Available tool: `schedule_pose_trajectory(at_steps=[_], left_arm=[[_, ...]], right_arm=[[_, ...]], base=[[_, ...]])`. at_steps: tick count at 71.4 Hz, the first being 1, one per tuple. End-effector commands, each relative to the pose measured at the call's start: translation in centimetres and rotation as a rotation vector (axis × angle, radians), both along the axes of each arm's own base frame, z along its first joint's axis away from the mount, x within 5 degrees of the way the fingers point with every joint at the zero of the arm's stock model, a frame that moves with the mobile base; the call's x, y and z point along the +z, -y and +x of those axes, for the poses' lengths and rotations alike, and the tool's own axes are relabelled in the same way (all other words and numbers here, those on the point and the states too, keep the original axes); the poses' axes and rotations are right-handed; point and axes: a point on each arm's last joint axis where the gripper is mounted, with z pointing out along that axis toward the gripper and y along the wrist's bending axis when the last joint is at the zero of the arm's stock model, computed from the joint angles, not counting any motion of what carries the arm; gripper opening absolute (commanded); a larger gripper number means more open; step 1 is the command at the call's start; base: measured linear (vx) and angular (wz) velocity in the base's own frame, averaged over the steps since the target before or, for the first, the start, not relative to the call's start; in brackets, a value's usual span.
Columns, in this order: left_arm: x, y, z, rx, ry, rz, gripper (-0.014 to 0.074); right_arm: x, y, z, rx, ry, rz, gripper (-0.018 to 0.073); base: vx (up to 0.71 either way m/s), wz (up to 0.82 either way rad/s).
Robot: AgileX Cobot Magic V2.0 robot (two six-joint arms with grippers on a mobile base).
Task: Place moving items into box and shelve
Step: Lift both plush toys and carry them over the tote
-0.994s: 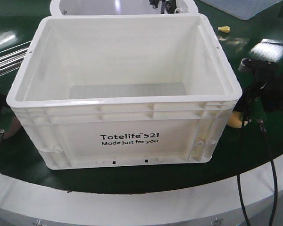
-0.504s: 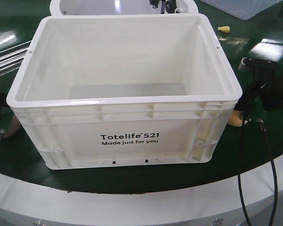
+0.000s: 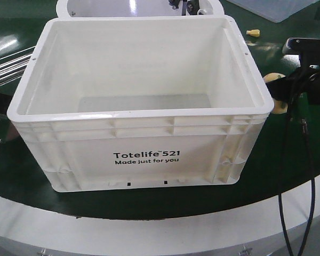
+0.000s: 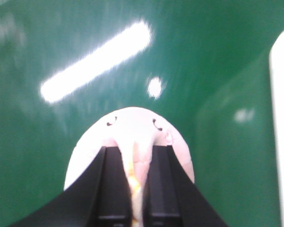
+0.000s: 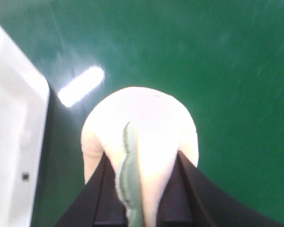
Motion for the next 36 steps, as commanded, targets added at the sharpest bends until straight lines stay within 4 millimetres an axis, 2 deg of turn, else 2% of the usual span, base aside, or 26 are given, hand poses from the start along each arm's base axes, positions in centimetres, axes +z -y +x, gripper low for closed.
schedule_pose_trajectory(at_steps=[1,36], left_arm=[[4.4,0.1,0.4,-0.007,0.24,-0.004,-0.0026],[12.3,0.5,-2.5,-0.032,0.616,0.009,-0.002]], right_arm=[[4.0,0.4,0.1,-0.015,0.195,-0.026,-0.0015],[11.3,0.7,-3.1,-0.021,0.501,-0.072,-0.0015]], base=[[0.0,0.0],[0.0,0.0]])
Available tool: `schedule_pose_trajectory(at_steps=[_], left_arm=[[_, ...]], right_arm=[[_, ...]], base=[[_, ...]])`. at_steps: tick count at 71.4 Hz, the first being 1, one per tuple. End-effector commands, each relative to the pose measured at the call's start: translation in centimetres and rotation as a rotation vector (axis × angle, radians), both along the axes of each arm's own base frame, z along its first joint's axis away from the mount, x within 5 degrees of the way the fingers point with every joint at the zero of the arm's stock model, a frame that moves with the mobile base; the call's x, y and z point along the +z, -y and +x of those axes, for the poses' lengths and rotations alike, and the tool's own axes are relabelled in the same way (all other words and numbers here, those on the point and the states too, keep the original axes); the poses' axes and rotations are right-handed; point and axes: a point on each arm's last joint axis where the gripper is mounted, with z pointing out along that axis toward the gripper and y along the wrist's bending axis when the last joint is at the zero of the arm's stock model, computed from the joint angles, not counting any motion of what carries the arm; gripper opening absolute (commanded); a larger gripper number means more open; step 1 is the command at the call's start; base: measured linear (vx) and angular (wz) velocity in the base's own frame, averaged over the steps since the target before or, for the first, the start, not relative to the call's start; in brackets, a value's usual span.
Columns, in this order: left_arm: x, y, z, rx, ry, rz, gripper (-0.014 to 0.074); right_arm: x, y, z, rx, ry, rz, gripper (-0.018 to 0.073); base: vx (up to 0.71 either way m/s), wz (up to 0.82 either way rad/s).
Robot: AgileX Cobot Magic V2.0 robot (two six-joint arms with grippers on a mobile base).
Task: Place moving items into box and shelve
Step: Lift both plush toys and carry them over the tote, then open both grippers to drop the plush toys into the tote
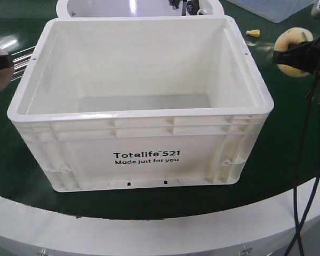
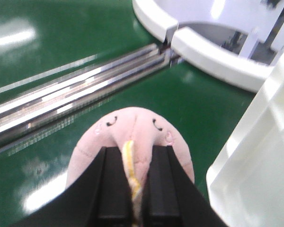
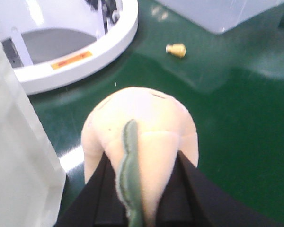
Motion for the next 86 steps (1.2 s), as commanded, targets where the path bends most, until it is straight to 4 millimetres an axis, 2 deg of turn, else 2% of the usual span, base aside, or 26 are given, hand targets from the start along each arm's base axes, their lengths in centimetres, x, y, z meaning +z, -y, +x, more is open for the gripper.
schedule_pose_trajectory(at_steps=[1,13,27,38,45,46,62,70,78,86], left_arm=[[4.2,0.2,-0.7,-0.012,0.223,-0.004,-0.002],[6.8,0.6,-2.2,-0.027,0.35,0.001,-0.002],[8.4,2.8,-3.1,-0.114,0.453,-0.01,-0.002],[8.5,5.5,-3.4,-0.216,0.465,-0.027,-0.002],[8.7,7.4,-3.7,-0.289,0.481,-0.039,-0.002],[8.7,8.4,-3.9,-0.334,0.487,-0.031,-0.002],[8.5,12.6,-5.0,-0.518,0.499,-0.001,-0.002],[8.3,13.7,-5.3,-0.558,0.496,-0.016,-0.0018],[8.3,14.1,-5.4,-0.573,0.493,-0.02,-0.0008],[8.3,14.3,-5.5,-0.581,0.493,-0.023,0.005]], right_arm=[[4.0,0.4,-0.8,-0.024,0.198,-0.021,-0.0015],[5.8,0.4,-2.1,-0.015,0.269,-0.057,-0.0015],[7.5,0.0,-3.5,0.0,0.331,-0.059,-0.0015],[8.3,-2.9,-4.3,0.119,0.374,-0.095,-0.0015],[8.4,-5.6,-4.9,0.218,0.385,-0.078,-0.0015],[8.5,-7.1,-5.3,0.272,0.394,-0.066,-0.0015],[8.8,-12.1,-7.2,0.453,0.441,-0.021,-0.0012],[9.0,-13.2,-7.8,0.494,0.461,-0.006,-0.0011],[9.0,-13.4,-7.9,0.499,0.463,0.002,0.0003],[9.0,-13.4,-7.9,0.499,0.459,0.002,0.0085]], base=[[0.0,0.0],[0.0,0.0],[0.0,0.0],[0.0,0.0],[0.0,0.0],[0.0,0.0],[0.0,0.0],[0.0,0.0],[0.0,0.0],[0.0,0.0]])
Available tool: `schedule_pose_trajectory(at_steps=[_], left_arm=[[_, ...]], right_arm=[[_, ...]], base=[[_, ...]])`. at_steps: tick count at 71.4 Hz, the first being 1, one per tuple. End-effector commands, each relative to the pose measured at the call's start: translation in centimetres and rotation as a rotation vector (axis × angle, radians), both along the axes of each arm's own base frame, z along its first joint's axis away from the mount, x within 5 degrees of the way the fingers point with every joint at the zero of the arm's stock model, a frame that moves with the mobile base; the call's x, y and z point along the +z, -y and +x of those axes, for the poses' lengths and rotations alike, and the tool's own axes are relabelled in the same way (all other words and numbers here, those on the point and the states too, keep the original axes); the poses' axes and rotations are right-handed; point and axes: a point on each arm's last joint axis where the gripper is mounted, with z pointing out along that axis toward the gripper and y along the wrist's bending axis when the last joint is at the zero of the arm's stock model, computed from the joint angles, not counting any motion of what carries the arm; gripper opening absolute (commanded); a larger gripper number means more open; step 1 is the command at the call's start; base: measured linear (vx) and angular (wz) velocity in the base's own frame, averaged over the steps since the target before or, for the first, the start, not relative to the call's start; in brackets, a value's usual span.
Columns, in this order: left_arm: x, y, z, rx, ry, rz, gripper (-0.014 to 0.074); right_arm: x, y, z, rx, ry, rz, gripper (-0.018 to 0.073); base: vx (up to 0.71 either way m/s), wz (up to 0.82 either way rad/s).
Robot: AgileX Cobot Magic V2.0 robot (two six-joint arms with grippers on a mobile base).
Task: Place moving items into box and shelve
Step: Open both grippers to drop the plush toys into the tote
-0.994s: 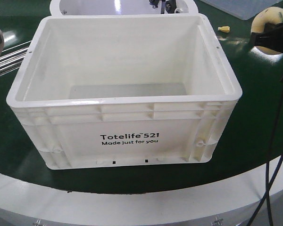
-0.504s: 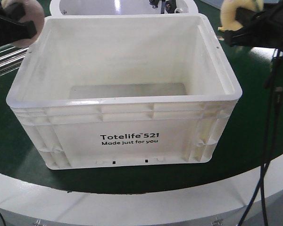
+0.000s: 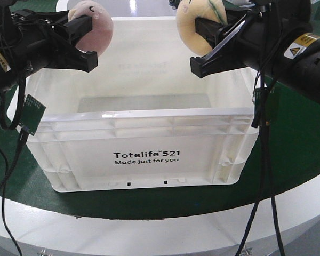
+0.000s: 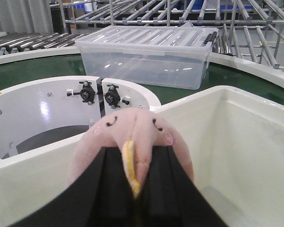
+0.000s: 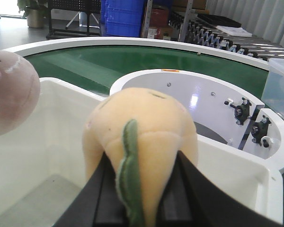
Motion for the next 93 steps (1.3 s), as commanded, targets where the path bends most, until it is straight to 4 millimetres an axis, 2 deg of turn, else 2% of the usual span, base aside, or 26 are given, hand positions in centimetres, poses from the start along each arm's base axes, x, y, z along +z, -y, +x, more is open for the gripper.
schedule_pose_trajectory(at_steps=[1,7,19,25,31,38,52,64,76,84,93], left_arm=[[2.6,0.2,-0.6,-0.029,0.12,-0.08,0.0062],[2.3,0.3,-0.4,-0.029,0.113,-0.077,0.0148],[1.7,0.5,0.1,-0.028,0.089,-0.069,0.0384],[1.7,0.5,0.1,-0.026,0.076,-0.089,0.048],[1.7,0.5,0.1,-0.026,0.075,-0.088,0.054],[1.6,0.5,0.1,-0.025,0.072,-0.086,0.0575],[1.3,0.0,0.2,0.004,0.027,-0.058,0.0576],[1.1,-2.3,0.1,0.106,-0.066,-0.055,0.0576],[1.5,-4.6,-0.3,0.204,-0.107,-0.07,0.0576],[1.6,-5.3,-0.4,0.231,-0.116,-0.066,0.0576],[1.4,-5.4,-0.5,0.245,-0.151,-0.077,0.0576]], right_arm=[[2.7,0.5,-0.3,-0.024,0.137,0.068,0.01],[2.7,0.5,-0.3,-0.024,0.137,0.068,0.0228],[2.7,0.5,-0.3,-0.024,0.138,0.068,0.0513],[2.7,0.5,-0.3,-0.024,0.137,0.068,0.0619],[2.7,0.5,-0.3,-0.024,0.136,0.069,0.0671],[2.7,0.5,-0.3,-0.023,0.135,0.068,0.0676],[2.7,0.7,-0.3,-0.03,0.136,0.065,0.063],[2.9,2.6,0.3,-0.098,0.132,0.059,0.0585],[3.1,5.1,0.5,-0.176,0.103,0.04,0.0577],[3.0,6.0,0.5,-0.203,0.071,0.024,0.0577],[2.7,6.2,0.4,-0.206,0.017,0.036,0.0577]], base=[[0.0,0.0],[0.0,0.0],[0.0,0.0],[0.0,0.0],[0.0,0.0],[0.0,0.0],[0.0,0.0],[0.0,0.0],[0.0,0.0],[0.0,0.0],[0.0,0.0]])
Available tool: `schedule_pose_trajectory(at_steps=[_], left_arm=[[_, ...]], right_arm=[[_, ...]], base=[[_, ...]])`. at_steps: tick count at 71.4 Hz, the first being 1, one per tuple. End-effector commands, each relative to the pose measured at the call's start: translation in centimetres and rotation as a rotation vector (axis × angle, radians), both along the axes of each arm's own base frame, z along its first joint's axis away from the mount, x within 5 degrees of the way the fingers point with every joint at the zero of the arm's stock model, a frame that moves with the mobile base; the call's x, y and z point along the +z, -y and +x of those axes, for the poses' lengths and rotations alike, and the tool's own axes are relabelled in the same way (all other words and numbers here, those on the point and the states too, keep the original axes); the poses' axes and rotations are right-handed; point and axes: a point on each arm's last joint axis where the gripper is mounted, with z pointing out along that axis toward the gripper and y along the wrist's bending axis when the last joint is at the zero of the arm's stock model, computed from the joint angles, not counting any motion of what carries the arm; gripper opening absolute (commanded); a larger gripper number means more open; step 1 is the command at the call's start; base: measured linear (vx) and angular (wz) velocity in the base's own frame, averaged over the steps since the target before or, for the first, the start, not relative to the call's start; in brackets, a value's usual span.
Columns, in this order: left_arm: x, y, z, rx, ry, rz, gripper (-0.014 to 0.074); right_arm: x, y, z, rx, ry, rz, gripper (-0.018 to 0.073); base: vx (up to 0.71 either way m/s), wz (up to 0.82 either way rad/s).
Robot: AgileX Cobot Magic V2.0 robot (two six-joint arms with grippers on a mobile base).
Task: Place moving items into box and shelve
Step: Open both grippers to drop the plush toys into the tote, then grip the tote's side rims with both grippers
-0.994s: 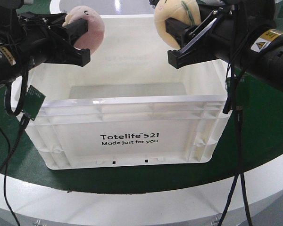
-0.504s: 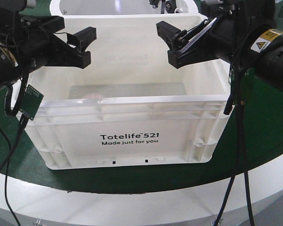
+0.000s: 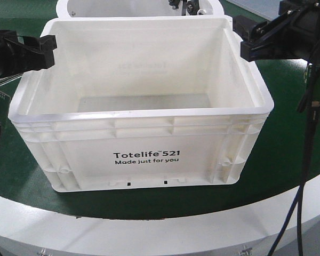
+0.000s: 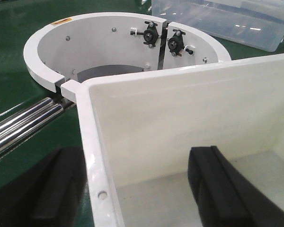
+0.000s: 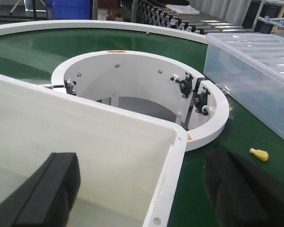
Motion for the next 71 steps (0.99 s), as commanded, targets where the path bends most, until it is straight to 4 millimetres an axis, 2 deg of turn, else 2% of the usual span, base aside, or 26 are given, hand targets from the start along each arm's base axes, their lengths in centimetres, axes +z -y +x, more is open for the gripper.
schedule_pose_trajectory(at_steps=[1,11,20,29,42,50,71], left_arm=[[2.2,-0.1,-0.4,0.003,0.09,-0.072,0.0576],[1.8,-0.4,-0.1,0.044,0.03,-0.108,0.0566],[3.1,-0.5,0.8,0.072,-0.007,-0.084,0.0539],[5.2,-0.4,2.0,0.102,-0.037,-0.074,0.0512],[5.8,-0.4,3.5,0.143,-0.15,-0.021,0.0498],[5.1,-0.4,3.7,0.149,-0.197,0.006,0.0498],[4.8,-0.5,3.6,0.157,-0.225,0.015,0.0498]], right_arm=[[2.2,0.4,-0.4,-0.024,0.09,0.059,0.0577],[2.5,0.4,-0.2,-0.036,0.04,0.133,0.0577],[3.3,0.6,1.1,-0.053,-0.071,0.153,0.0577],[4.8,-0.2,2.6,-0.018,-0.168,0.121,0.0575],[6.1,-1.1,4.9,-0.017,-0.305,0.114,0.0575],[5.6,-1.3,6.3,-0.054,-0.381,0.111,0.0575],[1.7,-2.0,8.2,-0.07,-0.573,0.057,0.0575]], base=[[0.0,0.0],[0.0,0.0],[0.0,0.0],[0.0,0.0],[0.0,0.0],[0.0,0.0],[0.0,0.0]])
